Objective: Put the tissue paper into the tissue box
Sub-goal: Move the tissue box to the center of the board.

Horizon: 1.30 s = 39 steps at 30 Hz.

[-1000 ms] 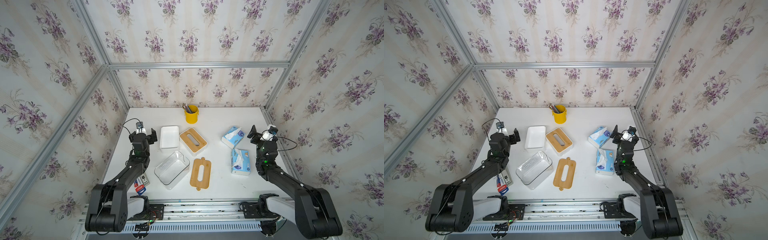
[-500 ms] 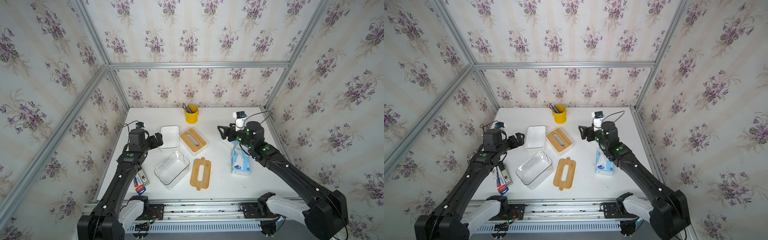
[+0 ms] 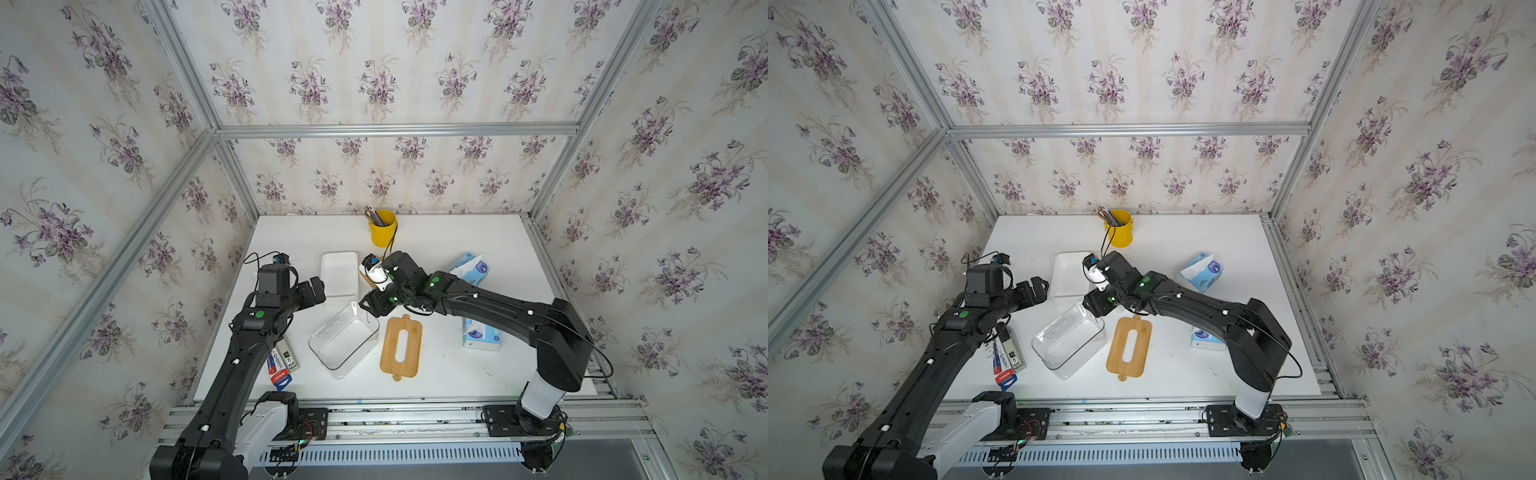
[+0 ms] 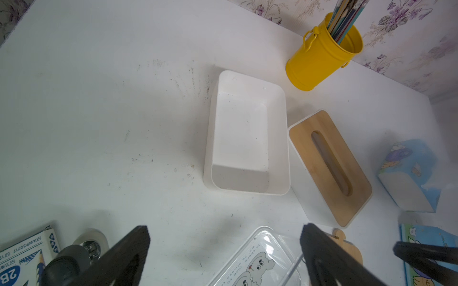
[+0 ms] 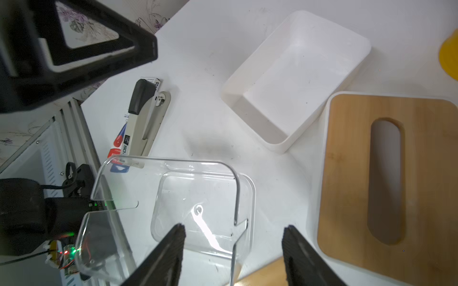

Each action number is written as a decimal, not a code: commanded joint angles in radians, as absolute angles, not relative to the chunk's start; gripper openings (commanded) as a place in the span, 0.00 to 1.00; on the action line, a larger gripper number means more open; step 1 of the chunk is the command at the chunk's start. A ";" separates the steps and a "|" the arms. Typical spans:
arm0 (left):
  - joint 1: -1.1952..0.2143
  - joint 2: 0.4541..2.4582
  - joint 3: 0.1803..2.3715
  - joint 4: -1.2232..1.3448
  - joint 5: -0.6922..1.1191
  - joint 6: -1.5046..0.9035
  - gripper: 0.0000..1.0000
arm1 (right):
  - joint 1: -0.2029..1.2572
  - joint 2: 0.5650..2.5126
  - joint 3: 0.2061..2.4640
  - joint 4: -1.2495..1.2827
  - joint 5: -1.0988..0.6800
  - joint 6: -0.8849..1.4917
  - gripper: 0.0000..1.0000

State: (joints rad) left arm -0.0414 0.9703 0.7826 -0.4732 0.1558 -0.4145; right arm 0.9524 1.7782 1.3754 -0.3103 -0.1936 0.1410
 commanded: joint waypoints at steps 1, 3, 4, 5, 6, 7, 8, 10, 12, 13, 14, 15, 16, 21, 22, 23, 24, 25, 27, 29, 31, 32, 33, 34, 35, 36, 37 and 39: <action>-0.041 0.963 0.778 -0.443 0.141 -0.407 0.99 | 0.982 1.838 1.419 -0.396 -0.166 0.104 0.61; -0.041 0.959 0.767 -0.428 0.142 -0.411 0.99 | 0.987 1.868 1.427 -0.397 -0.145 0.109 0.56; -0.041 0.956 0.764 -0.422 0.143 -0.411 0.99 | 0.990 1.880 1.435 -0.400 -0.141 0.111 0.53; -0.041 0.955 0.759 -0.417 0.146 -0.412 0.99 | 0.994 1.896 1.445 -0.406 -0.137 0.112 0.50; -0.041 0.954 0.758 -0.414 0.146 -0.414 0.99 | 0.995 1.908 1.453 -0.411 -0.125 0.115 0.47; -0.041 0.954 0.756 -0.412 0.147 -0.415 0.99 | 0.995 1.915 1.455 -0.413 -0.115 0.119 0.45; -0.041 0.954 0.753 -0.410 0.150 -0.416 0.99 | 0.997 1.921 1.458 -0.413 -0.102 0.122 0.42; -0.041 0.955 0.752 -0.408 0.152 -0.417 0.99 | 0.999 1.936 1.465 -0.416 -0.070 0.136 0.38; -0.041 0.956 0.750 -0.405 0.155 -0.420 0.99 | 0.998 1.946 1.468 -0.409 -0.043 0.151 0.35; -0.041 0.956 0.748 -0.403 0.156 -0.422 0.99 | 0.999 1.949 1.468 -0.405 -0.036 0.160 0.33; -0.041 0.956 0.748 -0.402 0.159 -0.422 0.99 | 0.999 1.952 1.468 -0.401 -0.032 0.166 0.32; -0.041 0.955 0.749 -0.402 0.163 -0.422 0.99 | 0.999 1.954 1.468 -0.399 -0.021 0.177 0.30; -0.041 0.954 0.748 -0.400 0.165 -0.423 0.99 | 0.999 1.954 1.465 -0.399 -0.012 0.187 0.28; -0.041 0.959 0.746 -0.397 0.175 -0.420 0.99 | 0.996 1.936 1.451 -0.411 0.053 0.227 0.21; -0.041 0.962 0.747 -0.400 0.176 -0.422 0.99 | 0.993 1.928 1.444 -0.408 0.063 0.237 0.19; -0.041 0.964 0.747 -0.400 0.181 -0.423 0.99 | 0.991 1.925 1.441 -0.411 0.068 0.245 0.18; -0.041 0.966 0.746 -0.402 0.185 -0.423 0.99 | 0.987 1.922 1.437 -0.415 0.078 0.255 0.17; -0.041 0.966 0.745 -0.403 0.188 -0.425 0.99 | 0.984 1.919 1.435 -0.420 0.086 0.265 0.17; -0.041 0.963 0.744 -0.403 0.192 -0.425 0.99 | 0.972 1.908 1.423 -0.426 0.102 0.290 0.16; -0.041 0.963 0.740 -0.400 0.192 -0.424 0.99 | 0.958 1.889 1.405 -0.426 0.113 0.319 0.15; -0.041 0.967 0.739 -0.401 0.194 -0.425 0.99 | 0.939 1.867 1.377 -0.424 0.131 0.346 0.13; -0.041 0.971 0.739 -0.401 0.197 -0.428 0.99 | 0.930 1.860 1.368 -0.426 0.136 0.359 0.13; -0.041 0.974 0.738 -0.398 0.204 -0.433 0.99 | 0.918 1.852 1.357 -0.431 0.139 0.373 0.13; -0.041 0.978 0.736 -0.395 0.211 -0.434 0.99 | 0.905 1.846 1.349 -0.435 0.142 0.384 0.13; -0.043 0.982 0.735 -0.392 0.220 -0.437 0.99 | 0.894 1.836 1.335 -0.435 0.147 0.397 0.12; -0.043 0.987 0.734 -0.390 0.229 -0.439 0.99 | 0.883 1.829 1.324 -0.434 0.149 0.407 0.12; -0.043 0.993 0.733 -0.388 0.235 -0.440 0.99 | 0.873 1.823 1.316 -0.439 0.151 0.418 0.11; -0.046 1.003 0.731 -0.386 0.243 -0.443 0.99 | 0.856 1.812 1.302 -0.449 0.161 0.441 0.11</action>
